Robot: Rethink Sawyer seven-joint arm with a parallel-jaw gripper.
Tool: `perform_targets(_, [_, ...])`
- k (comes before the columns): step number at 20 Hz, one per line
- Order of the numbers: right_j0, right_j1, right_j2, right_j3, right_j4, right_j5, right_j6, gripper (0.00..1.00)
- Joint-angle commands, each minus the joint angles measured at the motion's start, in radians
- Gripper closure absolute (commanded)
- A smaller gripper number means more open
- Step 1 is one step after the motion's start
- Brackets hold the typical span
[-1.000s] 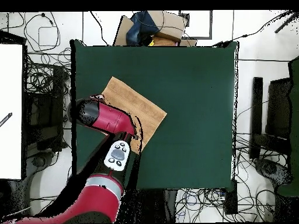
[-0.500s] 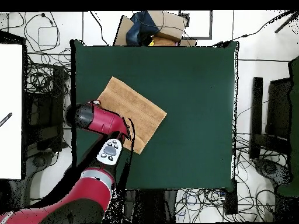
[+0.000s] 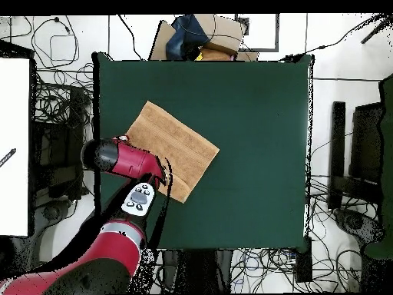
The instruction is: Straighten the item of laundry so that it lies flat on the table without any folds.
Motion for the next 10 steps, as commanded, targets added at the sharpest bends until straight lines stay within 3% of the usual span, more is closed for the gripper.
perform_targets(1, [-0.009,0.037,0.073,-0.001,0.030,-0.033,0.171,0.00])
perform_targets(10, [-0.034,-0.007,0.107,0.056,0.025,-0.066,0.146,0.00])
